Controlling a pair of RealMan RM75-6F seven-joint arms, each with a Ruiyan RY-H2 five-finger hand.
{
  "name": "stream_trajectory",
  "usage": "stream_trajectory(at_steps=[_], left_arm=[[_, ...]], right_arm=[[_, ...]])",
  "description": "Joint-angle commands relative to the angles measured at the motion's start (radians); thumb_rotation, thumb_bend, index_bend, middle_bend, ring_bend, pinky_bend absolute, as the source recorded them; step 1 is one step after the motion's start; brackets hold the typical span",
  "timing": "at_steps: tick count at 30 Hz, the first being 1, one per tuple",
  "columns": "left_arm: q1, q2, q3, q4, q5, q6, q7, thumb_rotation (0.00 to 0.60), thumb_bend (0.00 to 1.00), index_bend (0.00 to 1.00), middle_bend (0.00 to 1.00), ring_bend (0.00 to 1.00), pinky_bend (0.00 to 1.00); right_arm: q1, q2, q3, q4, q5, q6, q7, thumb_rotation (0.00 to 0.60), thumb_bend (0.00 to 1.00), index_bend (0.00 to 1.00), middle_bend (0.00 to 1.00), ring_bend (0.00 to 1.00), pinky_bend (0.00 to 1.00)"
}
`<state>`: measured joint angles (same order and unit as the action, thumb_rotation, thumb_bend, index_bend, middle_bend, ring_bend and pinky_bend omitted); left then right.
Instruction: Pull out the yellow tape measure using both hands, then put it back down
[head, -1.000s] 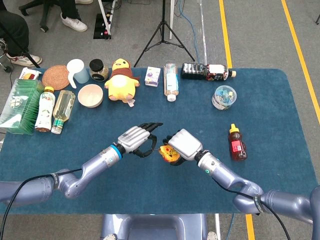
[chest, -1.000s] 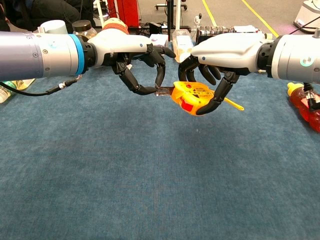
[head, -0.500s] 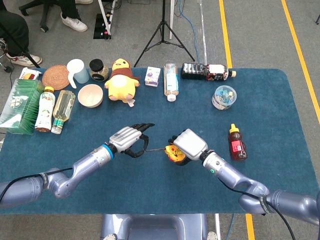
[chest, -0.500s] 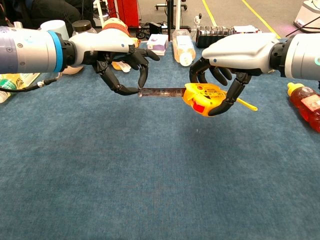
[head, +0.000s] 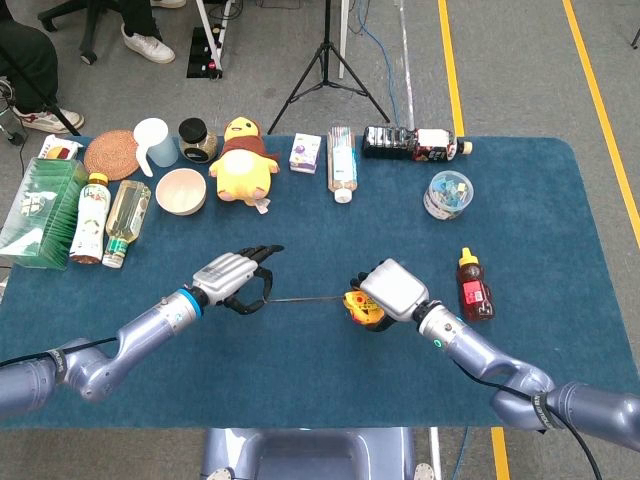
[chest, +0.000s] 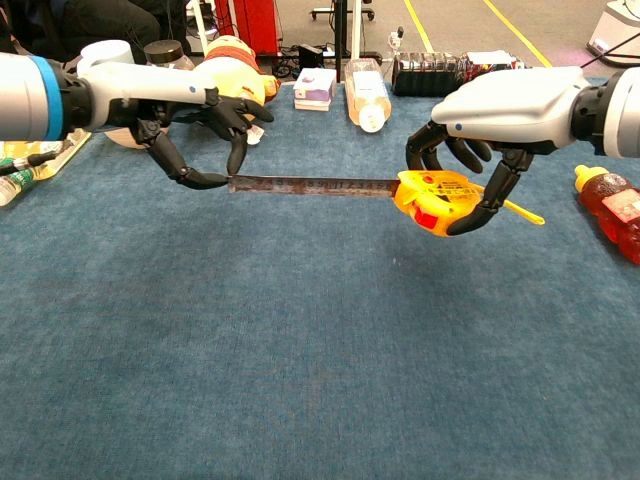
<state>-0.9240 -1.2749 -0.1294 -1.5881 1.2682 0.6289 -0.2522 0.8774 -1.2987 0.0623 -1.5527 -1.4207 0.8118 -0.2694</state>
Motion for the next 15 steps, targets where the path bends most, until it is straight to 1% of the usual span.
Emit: stream_trajectory(at_steps=[1,15], left_arm=[[0.016,0.025,0.010,-0.013,0.016,0.006,-0.018,0.600,0.40,0.59,0.01,0.00,0.08],[0.086,0.138,0.057,-0.045,0.091,0.037,-0.097,0.600,0.40,0.59,0.01,0.00,0.08]], right_arm=[[-0.004,0.008,-0.004,0.001,-0.002,0.000,-0.001,0.416,0.22,0.59,0.63,0.58,0.53],[-0.034,0.053,-0.024,-0.006,-0.011,0.015,0.004,0.413,0.22,0.59,0.63,0.59,0.53]])
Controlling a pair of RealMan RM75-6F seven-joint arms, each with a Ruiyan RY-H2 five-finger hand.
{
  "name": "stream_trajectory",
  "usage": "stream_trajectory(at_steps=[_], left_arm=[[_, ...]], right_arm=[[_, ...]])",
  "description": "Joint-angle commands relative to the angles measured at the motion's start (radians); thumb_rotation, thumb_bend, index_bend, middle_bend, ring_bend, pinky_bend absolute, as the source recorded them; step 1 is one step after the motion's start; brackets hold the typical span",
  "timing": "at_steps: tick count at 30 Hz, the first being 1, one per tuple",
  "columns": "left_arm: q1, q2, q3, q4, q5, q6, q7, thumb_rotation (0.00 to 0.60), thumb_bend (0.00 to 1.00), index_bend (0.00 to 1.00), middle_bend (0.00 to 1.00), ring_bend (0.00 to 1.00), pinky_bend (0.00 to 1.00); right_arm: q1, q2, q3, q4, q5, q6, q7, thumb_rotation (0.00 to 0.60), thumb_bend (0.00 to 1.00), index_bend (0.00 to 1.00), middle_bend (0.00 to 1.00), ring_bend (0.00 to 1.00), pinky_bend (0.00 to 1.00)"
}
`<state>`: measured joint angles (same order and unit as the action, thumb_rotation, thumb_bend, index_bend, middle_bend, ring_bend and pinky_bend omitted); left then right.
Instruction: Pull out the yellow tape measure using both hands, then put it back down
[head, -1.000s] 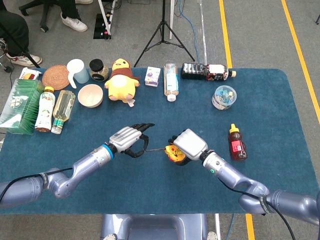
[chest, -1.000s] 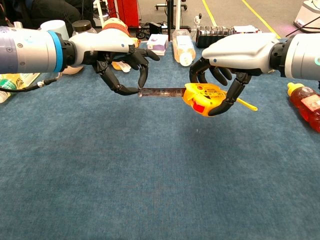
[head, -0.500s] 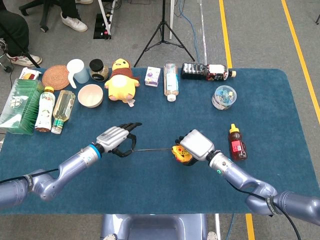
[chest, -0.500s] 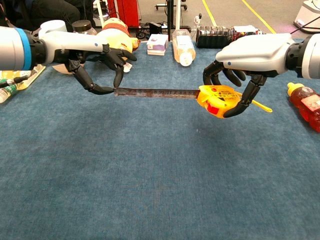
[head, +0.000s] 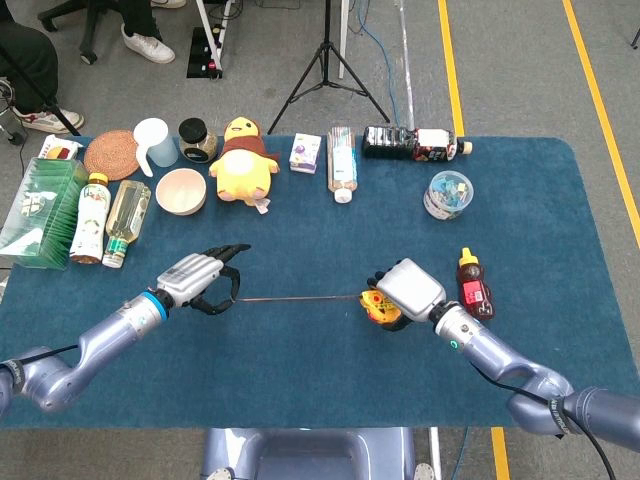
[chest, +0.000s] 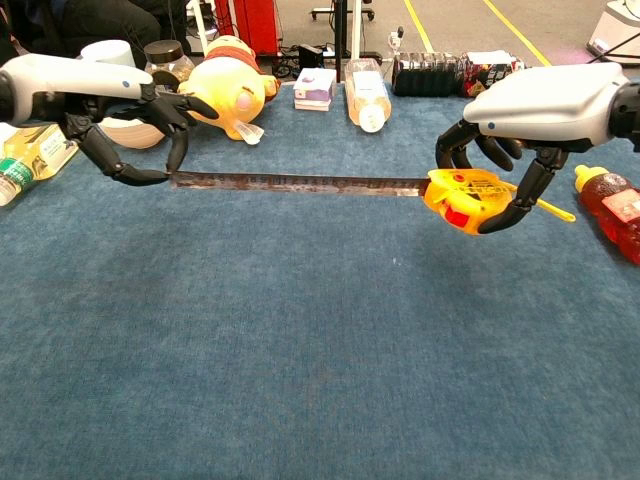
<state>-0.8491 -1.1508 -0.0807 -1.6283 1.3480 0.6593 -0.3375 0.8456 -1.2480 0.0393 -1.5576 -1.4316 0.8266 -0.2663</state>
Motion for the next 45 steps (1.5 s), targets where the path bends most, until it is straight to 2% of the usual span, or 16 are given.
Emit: stream_trajectory(at_steps=[1,31,45], left_arm=[[0.016,0.022,0.012,-0.005,0.017,0.010,-0.017,0.600,0.40,0.59,0.01,0.00,0.08],[0.114,0.177,0.103,0.000,0.156,0.073,-0.169,0.600,0.40,0.59,0.01,0.00,0.08],[0.120,0.180,0.103,0.005,0.177,0.090,-0.197,0.600,0.40,0.59,0.01,0.00,0.08]], right_arm=[[-0.003,0.004,-0.002,-0.001,-0.001,0.001,0.000,0.413,0.22,0.59,0.63,0.59,0.53],[-0.033,0.036,-0.013,0.015,-0.008,0.004,0.011,0.414,0.22,0.60,0.63,0.59,0.53],[-0.034,0.037,-0.009,0.002,-0.005,-0.003,0.000,0.415,0.22,0.60,0.63,0.59,0.53]])
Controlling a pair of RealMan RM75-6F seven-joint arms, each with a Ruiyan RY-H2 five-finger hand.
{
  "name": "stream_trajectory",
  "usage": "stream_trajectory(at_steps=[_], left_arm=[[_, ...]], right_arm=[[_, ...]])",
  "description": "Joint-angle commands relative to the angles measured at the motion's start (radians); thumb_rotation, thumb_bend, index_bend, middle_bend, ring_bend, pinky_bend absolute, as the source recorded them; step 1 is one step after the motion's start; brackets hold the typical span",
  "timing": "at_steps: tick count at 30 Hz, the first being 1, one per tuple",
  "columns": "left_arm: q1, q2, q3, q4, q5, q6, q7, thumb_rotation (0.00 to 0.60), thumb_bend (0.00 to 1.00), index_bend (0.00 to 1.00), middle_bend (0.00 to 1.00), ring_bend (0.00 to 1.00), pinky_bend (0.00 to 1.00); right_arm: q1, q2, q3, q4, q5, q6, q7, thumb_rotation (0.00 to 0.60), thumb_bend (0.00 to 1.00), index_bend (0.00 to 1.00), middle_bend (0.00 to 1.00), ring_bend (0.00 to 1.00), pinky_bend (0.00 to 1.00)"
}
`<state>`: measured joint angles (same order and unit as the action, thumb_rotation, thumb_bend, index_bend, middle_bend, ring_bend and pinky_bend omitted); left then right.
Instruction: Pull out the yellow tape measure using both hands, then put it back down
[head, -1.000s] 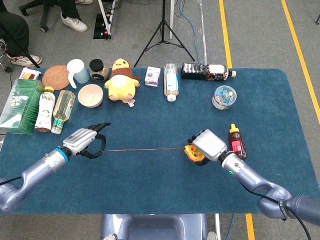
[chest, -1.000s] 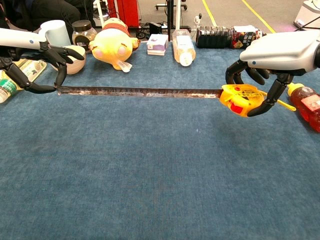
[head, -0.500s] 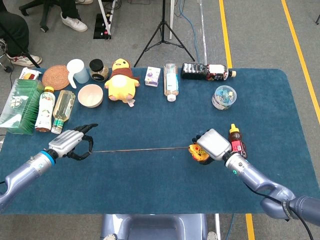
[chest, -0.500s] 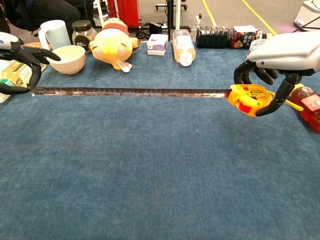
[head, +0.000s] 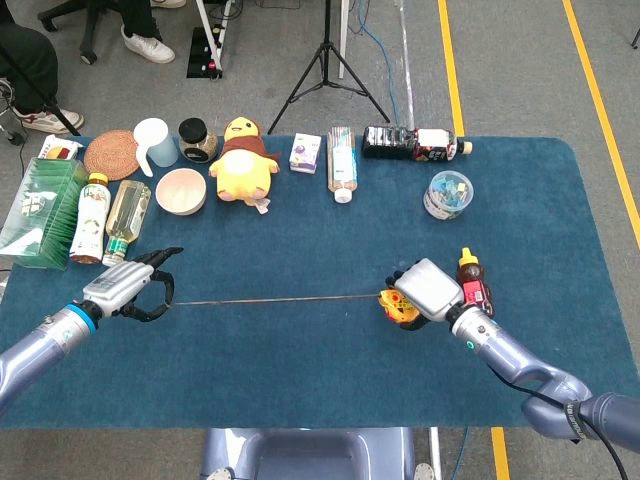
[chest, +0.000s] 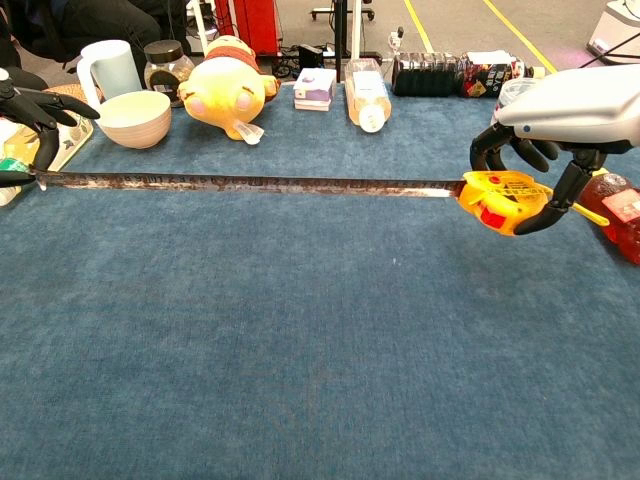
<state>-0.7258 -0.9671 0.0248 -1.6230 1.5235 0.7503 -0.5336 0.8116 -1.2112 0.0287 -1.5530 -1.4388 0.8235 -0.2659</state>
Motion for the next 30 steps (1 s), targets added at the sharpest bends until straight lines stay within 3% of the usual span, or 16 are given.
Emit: stream_trajectory(at_steps=[1,10,30], left_arm=[[-0.005,-0.007,-0.005,-0.001,0.002,-0.001,-0.001,0.600,0.40,0.59,0.01,0.00,0.08],[-0.046,-0.064,-0.035,-0.005,-0.010,-0.034,0.021,0.600,0.40,0.59,0.01,0.00,0.08],[-0.170,-0.327,-0.156,0.048,-0.175,-0.100,0.210,0.600,0.40,0.59,0.01,0.00,0.08]], right_arm=[[0.000,0.000,0.003,-0.005,0.003,-0.001,-0.002,0.414,0.22,0.60,0.63,0.59,0.53],[0.006,-0.003,0.017,-0.022,0.018,-0.006,-0.015,0.414,0.22,0.60,0.63,0.59,0.53],[0.031,-0.041,0.061,-0.058,0.082,-0.020,-0.053,0.414,0.22,0.60,0.63,0.59,0.53]])
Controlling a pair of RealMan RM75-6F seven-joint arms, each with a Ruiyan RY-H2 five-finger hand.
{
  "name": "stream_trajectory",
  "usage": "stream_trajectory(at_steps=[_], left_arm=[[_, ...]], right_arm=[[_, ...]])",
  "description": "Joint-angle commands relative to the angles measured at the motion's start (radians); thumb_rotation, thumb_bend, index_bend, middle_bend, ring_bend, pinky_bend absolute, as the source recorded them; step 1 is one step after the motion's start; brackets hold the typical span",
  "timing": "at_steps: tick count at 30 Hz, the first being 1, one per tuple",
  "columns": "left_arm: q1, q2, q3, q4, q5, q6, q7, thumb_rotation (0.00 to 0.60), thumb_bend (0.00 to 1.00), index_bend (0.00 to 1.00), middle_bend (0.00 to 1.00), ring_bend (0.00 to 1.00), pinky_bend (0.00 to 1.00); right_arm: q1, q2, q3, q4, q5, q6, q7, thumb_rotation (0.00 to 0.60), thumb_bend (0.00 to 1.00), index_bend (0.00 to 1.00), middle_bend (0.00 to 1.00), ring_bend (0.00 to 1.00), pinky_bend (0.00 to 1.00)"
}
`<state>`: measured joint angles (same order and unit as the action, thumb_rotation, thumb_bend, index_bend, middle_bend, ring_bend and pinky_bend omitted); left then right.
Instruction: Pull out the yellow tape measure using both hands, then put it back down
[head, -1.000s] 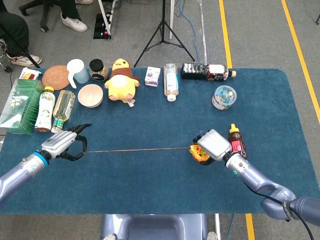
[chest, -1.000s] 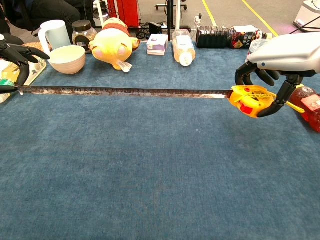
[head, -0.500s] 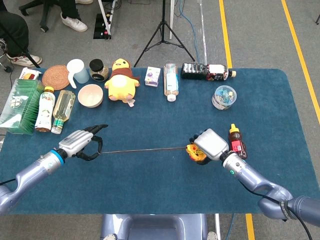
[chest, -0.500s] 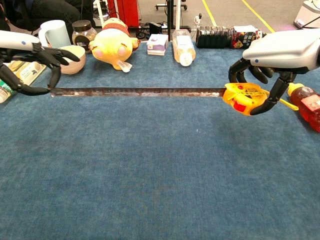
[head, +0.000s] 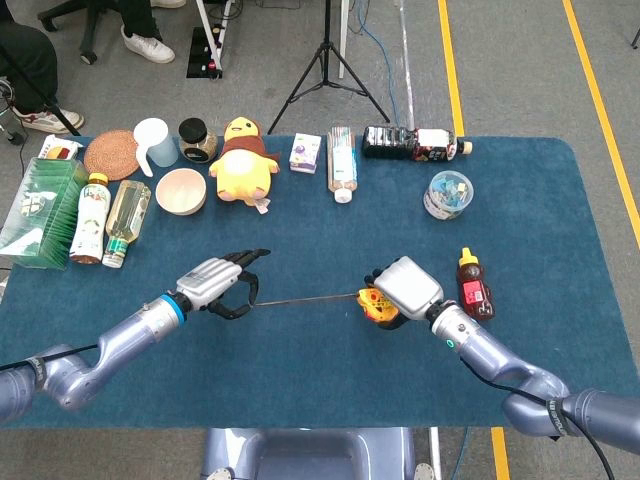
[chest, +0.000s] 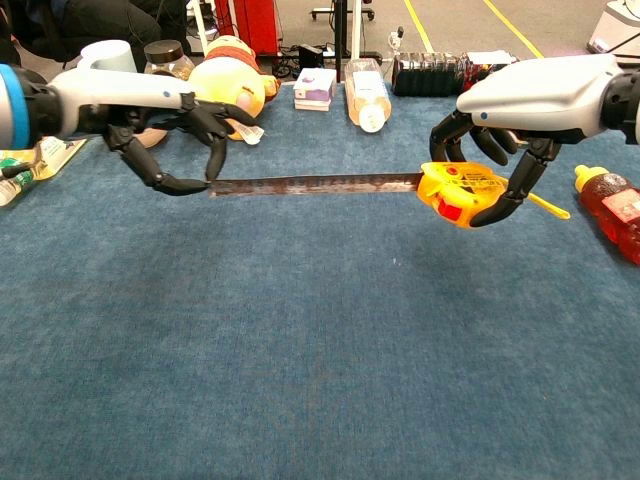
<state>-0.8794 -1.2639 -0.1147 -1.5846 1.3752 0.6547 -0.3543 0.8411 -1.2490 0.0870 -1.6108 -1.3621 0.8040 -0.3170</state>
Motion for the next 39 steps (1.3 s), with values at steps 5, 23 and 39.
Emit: stream_trajectory(at_steps=[5,23,39], left_arm=[[-0.037,-0.079,-0.031,0.020,-0.079,-0.008,0.095,0.600,0.38,0.58,0.01,0.00,0.08],[-0.021,-0.055,-0.040,-0.034,-0.144,0.058,0.207,0.600,0.34,0.18,0.02,0.00,0.08],[0.109,0.198,-0.010,-0.160,-0.075,0.191,0.191,0.600,0.34,0.18,0.01,0.00,0.08]], right_arm=[[0.002,-0.011,0.008,-0.001,0.020,0.000,-0.004,0.417,0.22,0.60,0.63,0.59,0.53],[-0.008,-0.020,-0.001,0.026,0.022,0.006,0.018,0.414,0.22,0.60,0.63,0.59,0.53],[-0.005,-0.138,-0.045,0.237,0.020,-0.055,0.046,0.415,0.22,0.57,0.60,0.53,0.50]])
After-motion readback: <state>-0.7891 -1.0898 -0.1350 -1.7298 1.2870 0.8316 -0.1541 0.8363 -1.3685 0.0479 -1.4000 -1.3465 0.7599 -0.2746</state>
